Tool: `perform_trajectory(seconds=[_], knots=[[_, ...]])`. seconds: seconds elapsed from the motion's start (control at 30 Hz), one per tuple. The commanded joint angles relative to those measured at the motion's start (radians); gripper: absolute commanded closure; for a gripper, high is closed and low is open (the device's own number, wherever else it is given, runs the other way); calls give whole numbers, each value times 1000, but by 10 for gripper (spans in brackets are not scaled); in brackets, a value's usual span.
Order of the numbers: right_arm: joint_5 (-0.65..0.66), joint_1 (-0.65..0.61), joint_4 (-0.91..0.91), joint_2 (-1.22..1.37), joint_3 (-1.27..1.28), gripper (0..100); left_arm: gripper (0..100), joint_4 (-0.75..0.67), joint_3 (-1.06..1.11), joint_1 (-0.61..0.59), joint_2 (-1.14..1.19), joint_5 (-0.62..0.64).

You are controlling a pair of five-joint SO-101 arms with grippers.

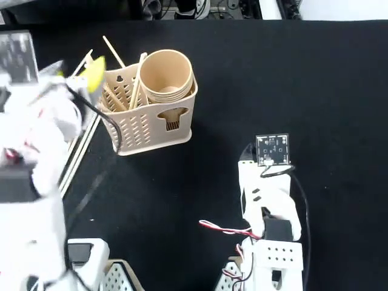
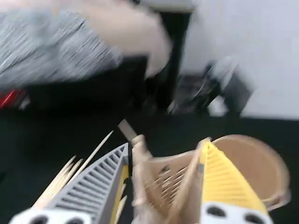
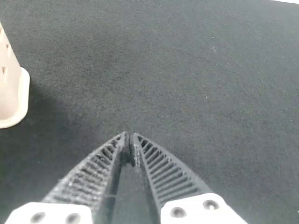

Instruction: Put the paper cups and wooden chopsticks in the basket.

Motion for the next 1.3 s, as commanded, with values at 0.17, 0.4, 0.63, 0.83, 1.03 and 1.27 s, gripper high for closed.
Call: perform_trajectory(seconds=[0.17, 0.4, 0.63, 0.83, 1.03, 1.27], knots=[[8, -15, -23, -8, -2, 986, 756, 509, -522, -302, 543, -276], [8, -15, -23, -8, -2, 986, 758, 499, -542, -400, 901, -453], [8, -17, -23, -8, -2, 986, 757, 279, -542, -406, 1221, -499], [8, -17, -23, -8, -2, 986, 758, 107, -542, -397, 1407, -502], [8, -17, -23, -8, -2, 986, 759, 44, -542, -364, 1516, -503], [8, -17, -23, -8, -2, 986, 981, 46, -542, -337, 1530, -585]])
